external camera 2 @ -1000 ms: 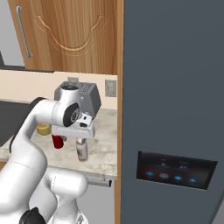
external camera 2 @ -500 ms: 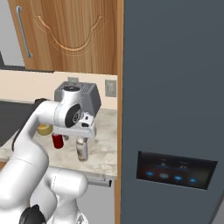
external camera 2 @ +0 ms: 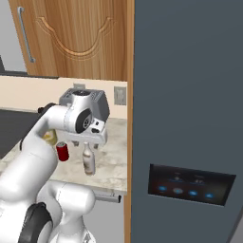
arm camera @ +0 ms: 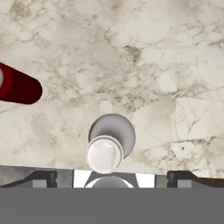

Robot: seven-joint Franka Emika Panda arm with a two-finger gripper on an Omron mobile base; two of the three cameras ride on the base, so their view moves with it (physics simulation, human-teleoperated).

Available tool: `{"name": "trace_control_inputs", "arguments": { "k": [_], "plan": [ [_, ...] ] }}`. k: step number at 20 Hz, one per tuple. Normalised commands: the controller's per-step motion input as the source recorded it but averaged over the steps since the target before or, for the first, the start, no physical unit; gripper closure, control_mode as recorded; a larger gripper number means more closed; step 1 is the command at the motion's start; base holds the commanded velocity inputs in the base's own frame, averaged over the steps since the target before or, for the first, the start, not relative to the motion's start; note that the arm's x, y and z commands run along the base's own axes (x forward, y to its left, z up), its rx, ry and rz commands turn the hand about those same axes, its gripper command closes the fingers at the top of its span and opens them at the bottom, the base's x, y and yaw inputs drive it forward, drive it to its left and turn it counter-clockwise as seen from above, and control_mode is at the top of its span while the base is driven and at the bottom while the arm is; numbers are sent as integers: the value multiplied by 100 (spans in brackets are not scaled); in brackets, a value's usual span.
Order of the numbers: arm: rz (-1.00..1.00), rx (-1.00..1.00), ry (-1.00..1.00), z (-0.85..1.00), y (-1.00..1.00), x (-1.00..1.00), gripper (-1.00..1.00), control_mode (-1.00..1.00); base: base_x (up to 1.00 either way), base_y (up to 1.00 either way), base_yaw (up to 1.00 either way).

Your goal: Move the drinks to the dining counter.

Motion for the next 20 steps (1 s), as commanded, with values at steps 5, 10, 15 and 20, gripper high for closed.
{"name": "trace_control_inputs", "arguments": {
  "k": [5, 10, 15, 20],
  "plan": [
    [-3, 0, 0, 0, 0, 29, -100, -100, 0, 0, 0],
    [0, 0, 0, 0, 0, 3, -100, -100, 0, 0, 0],
    [0, 0, 0, 0, 0, -2, -100, -100, 0, 0, 0],
    [0, 0, 0, 0, 0, -8, -100, -100, 0, 0, 0]
  ]
}}
